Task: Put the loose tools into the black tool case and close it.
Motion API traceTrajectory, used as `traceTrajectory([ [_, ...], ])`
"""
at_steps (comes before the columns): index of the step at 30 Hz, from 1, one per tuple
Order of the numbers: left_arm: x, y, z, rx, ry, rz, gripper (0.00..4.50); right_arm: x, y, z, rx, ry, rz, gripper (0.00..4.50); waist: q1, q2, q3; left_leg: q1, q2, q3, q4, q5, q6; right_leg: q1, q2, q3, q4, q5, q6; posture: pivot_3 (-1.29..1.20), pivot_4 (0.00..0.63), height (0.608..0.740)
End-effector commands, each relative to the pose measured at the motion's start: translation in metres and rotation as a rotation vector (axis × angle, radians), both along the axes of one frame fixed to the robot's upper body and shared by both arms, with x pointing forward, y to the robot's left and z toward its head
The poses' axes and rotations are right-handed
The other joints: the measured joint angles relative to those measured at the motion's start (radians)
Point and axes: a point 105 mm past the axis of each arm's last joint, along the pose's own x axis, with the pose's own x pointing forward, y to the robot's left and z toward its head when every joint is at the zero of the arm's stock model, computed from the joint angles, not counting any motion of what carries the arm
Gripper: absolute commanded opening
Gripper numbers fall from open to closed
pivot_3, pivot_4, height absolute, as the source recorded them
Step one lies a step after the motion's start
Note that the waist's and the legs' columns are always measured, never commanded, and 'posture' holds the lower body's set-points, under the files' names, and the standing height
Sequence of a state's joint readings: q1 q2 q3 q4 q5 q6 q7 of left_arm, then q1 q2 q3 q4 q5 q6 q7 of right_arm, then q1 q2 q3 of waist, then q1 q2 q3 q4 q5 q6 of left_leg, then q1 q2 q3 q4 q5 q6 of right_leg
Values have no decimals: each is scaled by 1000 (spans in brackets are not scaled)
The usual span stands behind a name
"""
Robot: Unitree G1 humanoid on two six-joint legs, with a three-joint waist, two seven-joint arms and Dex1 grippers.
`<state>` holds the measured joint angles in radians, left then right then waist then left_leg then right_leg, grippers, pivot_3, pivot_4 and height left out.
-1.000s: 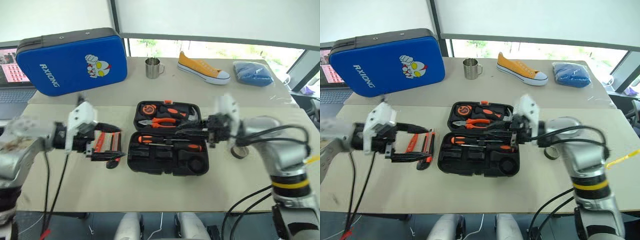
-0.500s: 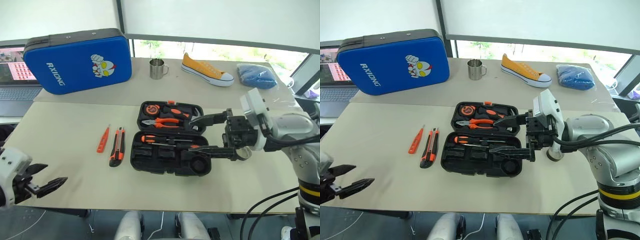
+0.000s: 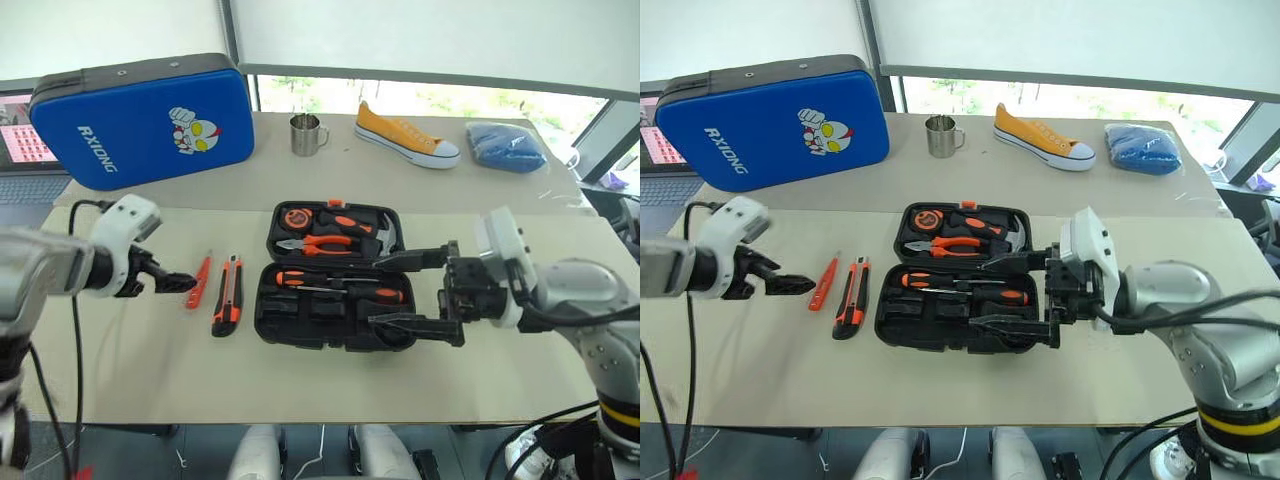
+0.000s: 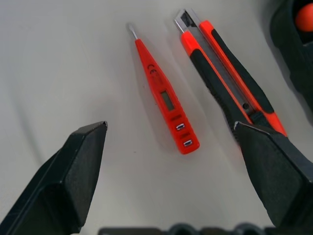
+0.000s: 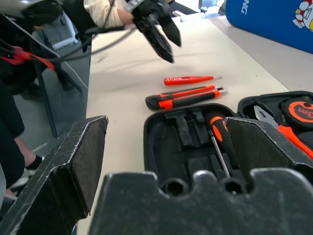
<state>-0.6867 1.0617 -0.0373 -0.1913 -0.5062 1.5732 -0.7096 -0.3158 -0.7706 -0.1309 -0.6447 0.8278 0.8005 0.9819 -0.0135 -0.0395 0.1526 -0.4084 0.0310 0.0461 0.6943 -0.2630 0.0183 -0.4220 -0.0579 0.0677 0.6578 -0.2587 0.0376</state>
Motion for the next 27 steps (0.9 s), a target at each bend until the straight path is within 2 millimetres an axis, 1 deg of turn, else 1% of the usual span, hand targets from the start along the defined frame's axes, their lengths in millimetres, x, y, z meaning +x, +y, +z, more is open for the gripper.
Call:
traceTrajectory([
  [1, 18, 12, -3, 48, 46, 112, 4500, -9, 9, 7, 34, -63, 14, 4459, 0, 0, 0, 0, 0, 0, 0, 0, 0, 0, 0, 0, 0, 0, 0, 0, 150, 739],
  [3, 26, 18, -6, 65, 55, 140, 4500, -9, 10, 7, 44, -69, 1, 4459, -5, 0, 0, 0, 0, 0, 1, 0, 0, -1, 0, 0, 0, 0, 0, 0, 150, 739],
  [4, 29, 18, -6, 60, 62, 140, 4500, -9, 11, 7, 47, -69, -4, 4459, -6, 0, 0, 0, 0, 0, 1, 0, 0, -1, 0, 0, 0, 0, 0, 0, 150, 739],
  [8, 40, 5, -11, 9, 104, 128, 4500, -9, 10, 5, 50, -74, -22, 4459, 2, 0, 0, -2, 0, 0, 1, 0, 0, -2, 0, 0, 0, 0, 0, 0, 150, 739],
  [11, 46, -2, -16, 12, 111, 93, 4500, -9, 10, 5, 51, -76, -29, 4459, 9, -1, 0, -3, -1, 0, 2, 0, 0, -1, -1, 0, 0, 0, 0, 0, 150, 739],
  [13, 46, -5, -20, 2, 129, 85, 4500, -10, 10, 5, 51, -76, -29, 4459, 8, -1, 0, -3, -1, 0, 2, 0, 0, -1, -1, 0, 0, 0, 1, 0, 150, 739],
  [17, 47, -5, -35, 5, 176, 93, 4500, -11, 9, 3, 51, -75, -41, 4459, 6, -1, 0, -4, -1, -1, 2, 0, 0, -2, -1, 0, 0, 0, 1, 0, 150, 739],
  [21, 46, -12, -44, -17, 218, 69, 4500, -11, 9, 3, 56, -78, -48, 4459, 4, -1, 0, -3, -1, -1, 2, 0, 0, -1, -1, 0, 0, 0, 1, 0, 150, 739],
  [23, 46, -15, -53, -5, 242, 50, 3957, -10, 8, 5, 68, -80, -56, 4500, 6, -1, 0, -2, -1, -1, 2, 0, 0, -1, -1, 0, 0, 0, 1, 0, 150, 739],
  [24, 46, -18, -58, 5, 252, 33, 3812, -10, 8, 6, 69, -81, -57, 4500, 7, 0, 0, -2, -1, -1, 2, 0, 0, 0, -1, 0, 0, 0, 1, 0, 150, 739],
  [26, 45, -21, -65, 13, 269, 11, 3064, -11, 8, 6, 68, -82, -58, 4500, 12, 1, 0, -1, -2, -1, 2, 0, 0, 1, -1, 0, 0, 0, 1, 0, 150, 739],
  [27, 46, -22, -66, 16, 272, 5, 2611, -11, 8, 6, 66, -82, -59, 4500, 14, 1, -1, -1, -2, -1, 2, 0, 0, 1, -2, 0, 0, 0, 1, 0, 150, 739],
])
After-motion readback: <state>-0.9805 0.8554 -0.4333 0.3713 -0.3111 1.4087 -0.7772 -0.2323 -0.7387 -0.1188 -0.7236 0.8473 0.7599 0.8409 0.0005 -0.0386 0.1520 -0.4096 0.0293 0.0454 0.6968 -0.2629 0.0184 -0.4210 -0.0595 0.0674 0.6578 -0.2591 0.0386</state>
